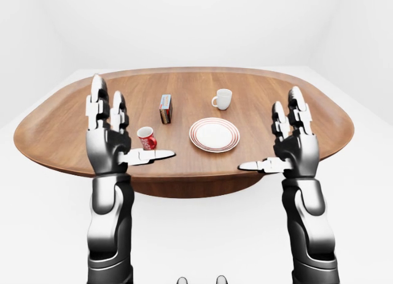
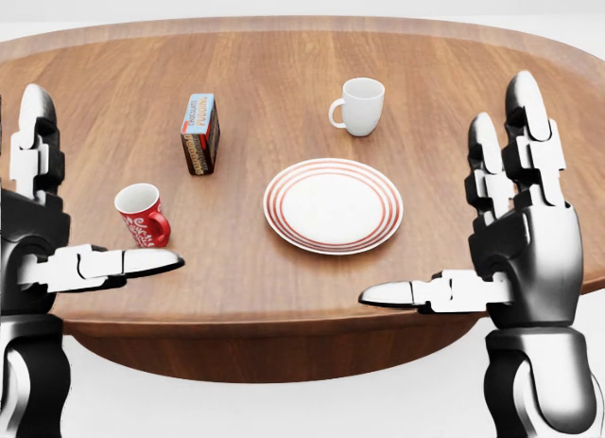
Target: Pick up the red mug and put it on the plate
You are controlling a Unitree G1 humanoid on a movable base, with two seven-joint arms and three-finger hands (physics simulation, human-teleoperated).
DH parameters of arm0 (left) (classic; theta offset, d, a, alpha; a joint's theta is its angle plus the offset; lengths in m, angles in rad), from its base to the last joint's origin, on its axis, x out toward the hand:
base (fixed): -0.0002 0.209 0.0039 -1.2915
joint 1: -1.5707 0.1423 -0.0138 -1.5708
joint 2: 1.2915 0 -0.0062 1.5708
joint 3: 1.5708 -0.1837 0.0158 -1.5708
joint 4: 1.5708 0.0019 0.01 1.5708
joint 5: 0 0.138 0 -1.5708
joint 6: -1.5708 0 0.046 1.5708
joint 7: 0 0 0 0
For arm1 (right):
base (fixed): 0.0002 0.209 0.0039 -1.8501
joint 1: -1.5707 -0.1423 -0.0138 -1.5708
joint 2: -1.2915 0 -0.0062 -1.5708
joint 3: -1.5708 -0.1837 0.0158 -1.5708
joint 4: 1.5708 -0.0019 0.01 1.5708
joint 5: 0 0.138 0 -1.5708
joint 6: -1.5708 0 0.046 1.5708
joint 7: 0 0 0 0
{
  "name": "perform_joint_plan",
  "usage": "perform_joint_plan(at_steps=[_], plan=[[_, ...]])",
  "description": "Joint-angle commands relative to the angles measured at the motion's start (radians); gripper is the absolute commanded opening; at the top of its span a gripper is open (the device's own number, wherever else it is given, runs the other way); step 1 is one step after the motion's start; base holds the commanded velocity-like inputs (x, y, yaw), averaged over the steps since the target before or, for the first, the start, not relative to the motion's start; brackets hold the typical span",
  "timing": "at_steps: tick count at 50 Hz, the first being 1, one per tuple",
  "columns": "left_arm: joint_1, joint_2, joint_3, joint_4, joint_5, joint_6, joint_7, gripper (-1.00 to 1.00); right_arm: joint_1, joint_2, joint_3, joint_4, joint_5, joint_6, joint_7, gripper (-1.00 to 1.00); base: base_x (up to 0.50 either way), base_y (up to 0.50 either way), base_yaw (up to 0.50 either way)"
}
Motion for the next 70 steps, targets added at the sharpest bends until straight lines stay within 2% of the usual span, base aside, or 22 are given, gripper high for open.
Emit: perform_joint_plan(at_steps=[1, 14, 47, 48, 55, 56, 70], plan=[[-0.067, 0.027, 0.024, -0.079, -0.057, 0.000, 0.047, 1.00, -0.044, -0.020, -0.029, -0.109, 0.054, 0.000, -0.022, 1.00, 0.00, 0.00, 0.00], [-0.090, 0.038, 0.035, -0.033, -0.059, 0.000, 0.047, 1.00, -0.056, -0.030, -0.034, -0.110, 0.043, 0.000, -0.021, 1.00, 0.00, 0.01, 0.00], [-0.095, 0.056, 0.052, -0.003, -0.059, 0.000, 0.044, 1.00, -0.036, -0.027, -0.034, -0.113, 0.019, 0.000, -0.001, 1.00, 0.00, 0.49, 0.00], [-0.095, 0.056, 0.052, -0.006, -0.057, 0.000, 0.045, 1.00, -0.035, -0.033, -0.033, -0.102, -0.014, 0.000, -0.014, 1.00, 0.00, 0.00, 0.00], [-0.098, 0.056, 0.054, -0.008, -0.059, 0.000, 0.045, 1.00, -0.032, -0.029, -0.046, -0.111, 0.002, 0.000, -0.008, 1.00, 0.00, 0.00, 0.00], [-0.085, 0.057, 0.064, -0.006, -0.069, 0.000, 0.036, 1.00, -0.012, -0.022, -0.030, -0.117, 0.021, 0.000, 0.018, 1.00, 0.50, 0.00, 0.00], [-0.082, 0.061, 0.067, -0.013, -0.075, 0.000, 0.039, 1.00, -0.008, -0.020, -0.031, -0.124, 0.022, 0.000, 0.021, 1.00, 0.50, 0.00, 0.00]])
